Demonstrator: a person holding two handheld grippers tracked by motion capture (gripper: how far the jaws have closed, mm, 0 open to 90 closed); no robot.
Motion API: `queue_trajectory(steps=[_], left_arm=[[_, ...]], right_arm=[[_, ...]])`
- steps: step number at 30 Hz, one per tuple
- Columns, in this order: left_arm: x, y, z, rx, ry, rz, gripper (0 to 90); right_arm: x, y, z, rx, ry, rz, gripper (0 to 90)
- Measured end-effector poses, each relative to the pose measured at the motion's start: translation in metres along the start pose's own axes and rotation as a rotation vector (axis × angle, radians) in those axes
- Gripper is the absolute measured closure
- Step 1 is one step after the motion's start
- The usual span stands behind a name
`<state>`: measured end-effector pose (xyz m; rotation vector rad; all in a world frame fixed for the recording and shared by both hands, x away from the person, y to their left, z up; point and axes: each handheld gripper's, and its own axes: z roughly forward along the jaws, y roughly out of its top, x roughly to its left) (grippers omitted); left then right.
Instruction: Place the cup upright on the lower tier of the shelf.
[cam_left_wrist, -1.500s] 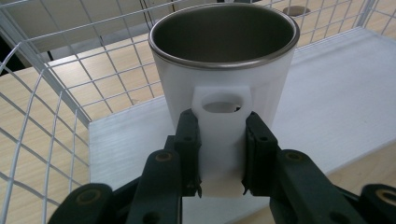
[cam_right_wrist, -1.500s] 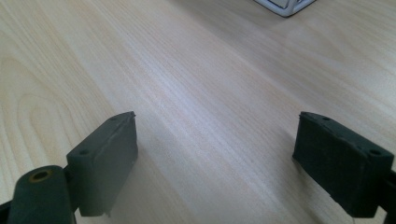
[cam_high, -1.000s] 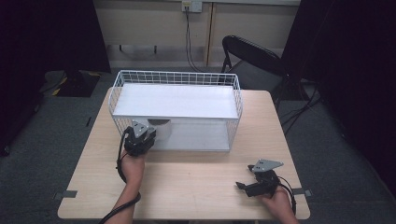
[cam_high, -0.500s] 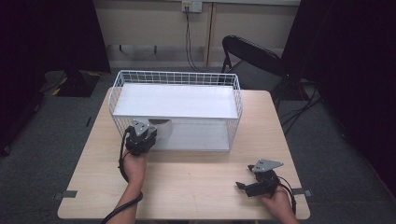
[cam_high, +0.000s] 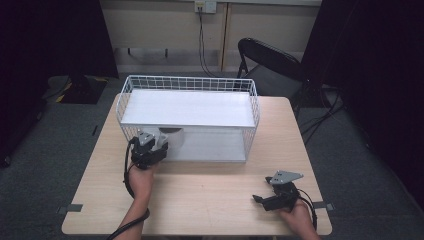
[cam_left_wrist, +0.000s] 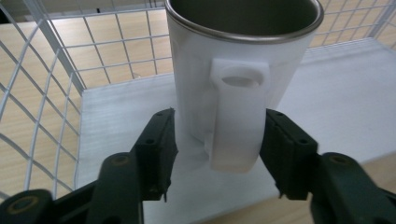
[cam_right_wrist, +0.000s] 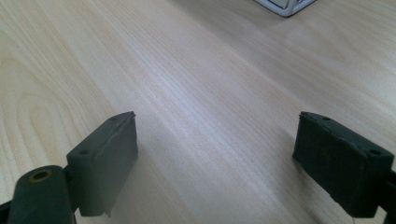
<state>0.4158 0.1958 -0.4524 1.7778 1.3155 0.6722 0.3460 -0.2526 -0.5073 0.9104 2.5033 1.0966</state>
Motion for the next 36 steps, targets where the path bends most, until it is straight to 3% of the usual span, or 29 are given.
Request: queue_trajectory(steps=[1, 11, 13, 16, 19, 21, 26, 35, 36], left_arm=[[0.000, 0.000, -0.003, 0.009, -0.012, 0.020, 43.5], [0.003, -0.005, -0.019, 0.022, -0.089, 0.071, 27.6], [0.003, -0.008, -0.024, 0.023, -0.112, 0.106, 25.4], [0.003, -0.010, -0.027, 0.018, -0.118, 0.112, 23.5], [0.004, -0.012, -0.031, 0.028, -0.156, 0.105, 22.0], [0.004, -0.014, -0.034, 0.037, -0.159, 0.123, 21.6], [0.007, -0.019, -0.039, 0.040, -0.192, 0.110, 20.7], [0.015, -0.026, -0.048, 0.056, -0.200, 0.142, 20.4], [0.016, -0.028, -0.050, 0.057, -0.213, 0.128, 20.4]], right_arm=[[0.000, 0.000, 0.000, 0.000, 0.000, 0.000, 12.7], [0.000, 0.000, 0.000, 0.000, 0.000, 0.000, 12.7], [0.000, 0.000, 0.000, 0.000, 0.000, 0.000, 12.7], [0.000, 0.000, 0.000, 0.000, -0.001, 0.000, 12.7], [0.000, 0.000, 0.000, 0.000, 0.000, 0.000, 12.7], [0.000, 0.000, 0.000, 0.000, -0.001, 0.000, 12.7], [0.000, 0.000, 0.000, 0.000, 0.000, 0.000, 12.7], [0.000, 0.000, 0.000, 0.000, 0.000, 0.000, 12.7], [0.000, 0.000, 0.000, 0.000, 0.000, 0.000, 12.7]])
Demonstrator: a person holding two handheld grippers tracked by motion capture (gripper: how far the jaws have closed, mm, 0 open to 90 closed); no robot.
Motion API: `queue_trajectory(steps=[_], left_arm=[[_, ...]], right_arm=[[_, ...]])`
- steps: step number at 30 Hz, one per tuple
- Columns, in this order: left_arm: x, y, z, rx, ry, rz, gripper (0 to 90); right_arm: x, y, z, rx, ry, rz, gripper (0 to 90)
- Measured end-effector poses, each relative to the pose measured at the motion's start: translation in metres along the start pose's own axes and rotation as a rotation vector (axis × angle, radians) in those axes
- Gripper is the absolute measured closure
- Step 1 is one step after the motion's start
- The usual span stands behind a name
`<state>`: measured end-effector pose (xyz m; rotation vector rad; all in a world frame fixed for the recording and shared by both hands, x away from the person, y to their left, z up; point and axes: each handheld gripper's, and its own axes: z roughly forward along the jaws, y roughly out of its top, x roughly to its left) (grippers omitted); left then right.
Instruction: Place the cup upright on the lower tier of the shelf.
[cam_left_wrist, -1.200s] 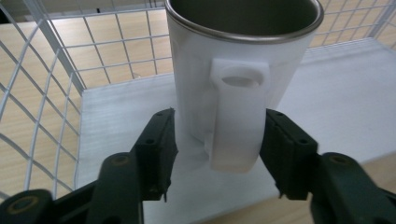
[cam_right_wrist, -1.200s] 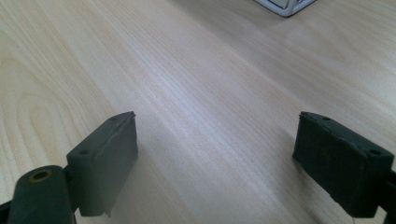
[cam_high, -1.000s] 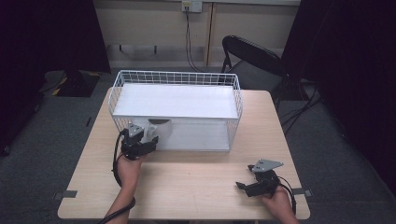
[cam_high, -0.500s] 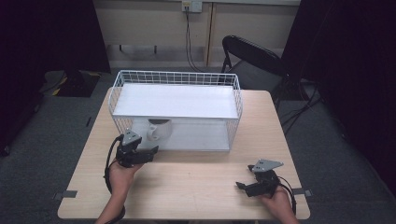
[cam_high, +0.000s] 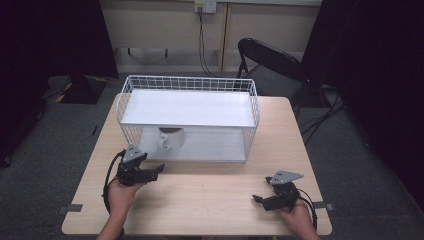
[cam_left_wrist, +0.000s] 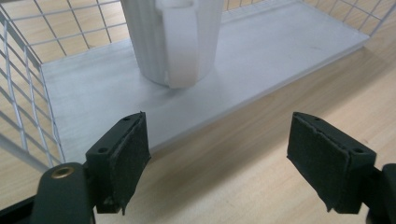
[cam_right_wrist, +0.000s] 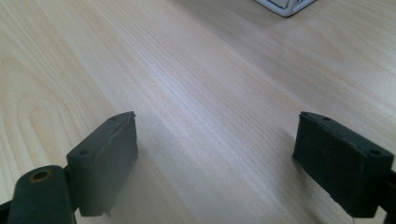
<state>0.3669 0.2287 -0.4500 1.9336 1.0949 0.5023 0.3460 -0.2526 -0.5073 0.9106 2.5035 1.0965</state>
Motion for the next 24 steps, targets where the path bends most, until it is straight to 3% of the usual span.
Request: queue_trajectory(steps=[24], left_arm=[[0.005, -0.019, -0.020, 0.032, -0.039, 0.043, 19.4]], right_arm=[[0.000, 0.000, 0.000, 0.000, -0.001, 0.000, 12.7]])
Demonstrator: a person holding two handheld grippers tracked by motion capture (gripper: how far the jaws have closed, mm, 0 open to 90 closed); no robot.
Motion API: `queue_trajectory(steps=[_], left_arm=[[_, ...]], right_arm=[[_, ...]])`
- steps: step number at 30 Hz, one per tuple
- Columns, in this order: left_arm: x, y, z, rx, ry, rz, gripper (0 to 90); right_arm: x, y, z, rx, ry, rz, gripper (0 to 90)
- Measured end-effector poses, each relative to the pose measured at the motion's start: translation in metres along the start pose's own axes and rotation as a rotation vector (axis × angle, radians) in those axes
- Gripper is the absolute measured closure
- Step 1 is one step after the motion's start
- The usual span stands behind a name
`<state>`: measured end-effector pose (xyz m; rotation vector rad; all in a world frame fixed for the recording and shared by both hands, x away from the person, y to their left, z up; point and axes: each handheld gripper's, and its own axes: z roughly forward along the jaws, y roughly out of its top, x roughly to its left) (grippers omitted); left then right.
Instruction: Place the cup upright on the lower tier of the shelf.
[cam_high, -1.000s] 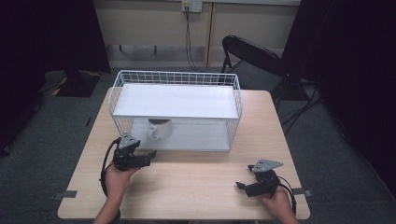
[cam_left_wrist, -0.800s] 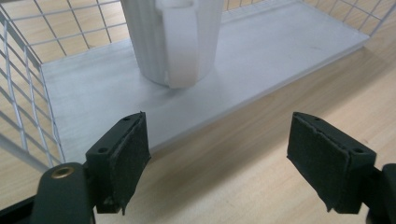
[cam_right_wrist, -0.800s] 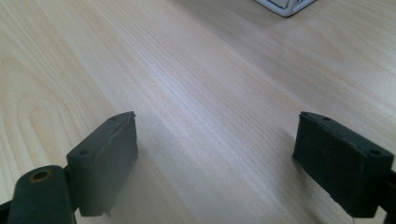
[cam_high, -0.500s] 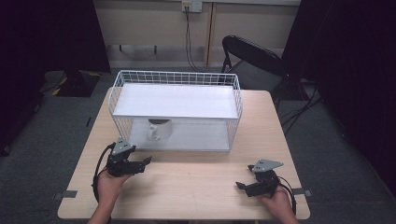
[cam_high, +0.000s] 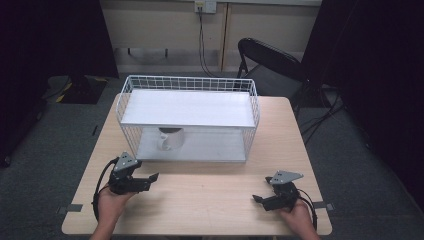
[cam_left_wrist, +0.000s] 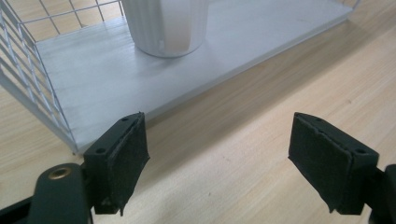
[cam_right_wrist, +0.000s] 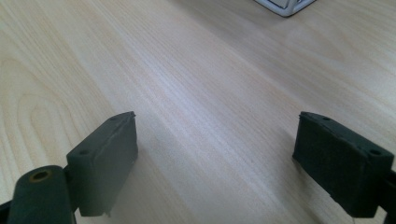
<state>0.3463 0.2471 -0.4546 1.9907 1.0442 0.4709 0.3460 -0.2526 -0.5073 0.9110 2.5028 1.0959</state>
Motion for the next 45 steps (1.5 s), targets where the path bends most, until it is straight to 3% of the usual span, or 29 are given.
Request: queue_trajectory(steps=[22, 45], left_arm=[[0.012, -0.020, -0.018, -0.001, -0.027, 0.007, 18.7], [0.025, -0.047, -0.029, 0.016, -0.009, -0.006, 18.7]], right_arm=[[0.000, 0.000, 0.000, 0.000, 0.001, 0.000, 12.7], [0.000, 0.000, 0.000, 0.000, 0.001, 0.000, 12.7]])
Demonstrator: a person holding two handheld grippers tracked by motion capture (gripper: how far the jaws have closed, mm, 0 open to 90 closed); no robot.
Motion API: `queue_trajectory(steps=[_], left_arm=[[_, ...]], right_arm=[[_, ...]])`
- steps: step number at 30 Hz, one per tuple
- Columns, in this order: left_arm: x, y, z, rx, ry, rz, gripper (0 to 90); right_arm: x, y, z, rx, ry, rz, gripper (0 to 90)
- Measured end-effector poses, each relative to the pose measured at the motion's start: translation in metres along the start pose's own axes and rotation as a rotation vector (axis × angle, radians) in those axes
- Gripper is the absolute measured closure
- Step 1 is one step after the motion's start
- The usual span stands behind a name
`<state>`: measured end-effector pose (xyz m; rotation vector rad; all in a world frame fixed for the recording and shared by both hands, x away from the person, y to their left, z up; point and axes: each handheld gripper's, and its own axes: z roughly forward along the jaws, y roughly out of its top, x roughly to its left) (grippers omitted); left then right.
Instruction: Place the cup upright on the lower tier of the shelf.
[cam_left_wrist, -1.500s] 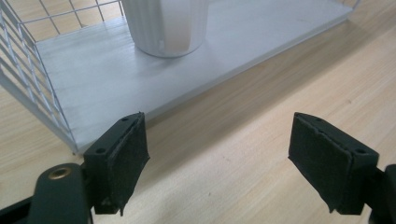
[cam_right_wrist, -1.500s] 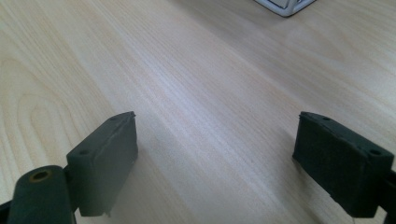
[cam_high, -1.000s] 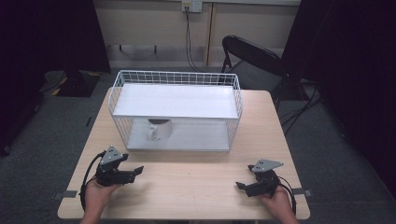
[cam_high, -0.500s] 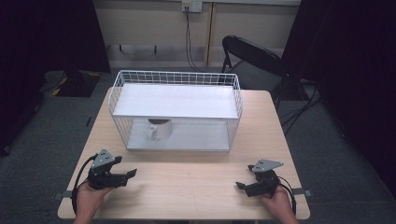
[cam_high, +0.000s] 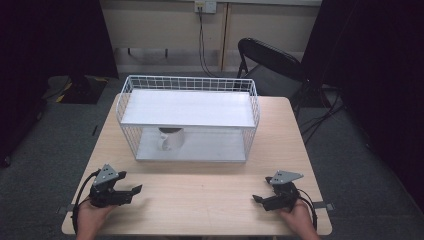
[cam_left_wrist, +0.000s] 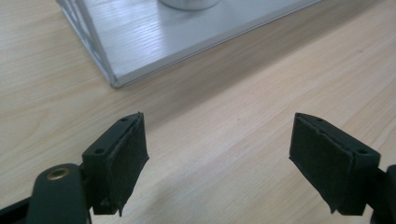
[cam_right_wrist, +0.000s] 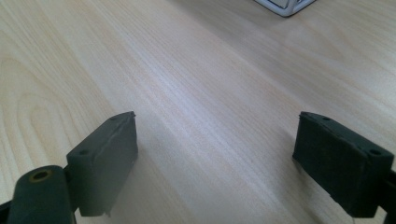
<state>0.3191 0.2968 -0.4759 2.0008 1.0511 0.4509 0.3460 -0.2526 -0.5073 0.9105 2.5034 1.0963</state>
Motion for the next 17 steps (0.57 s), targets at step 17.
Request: queue_trajectory(steps=[17], left_arm=[[0.006, -0.013, -0.001, 0.054, 0.001, -0.026, 19.3]], right_arm=[[0.000, 0.000, 0.000, 0.000, 0.000, 0.000, 12.7]])
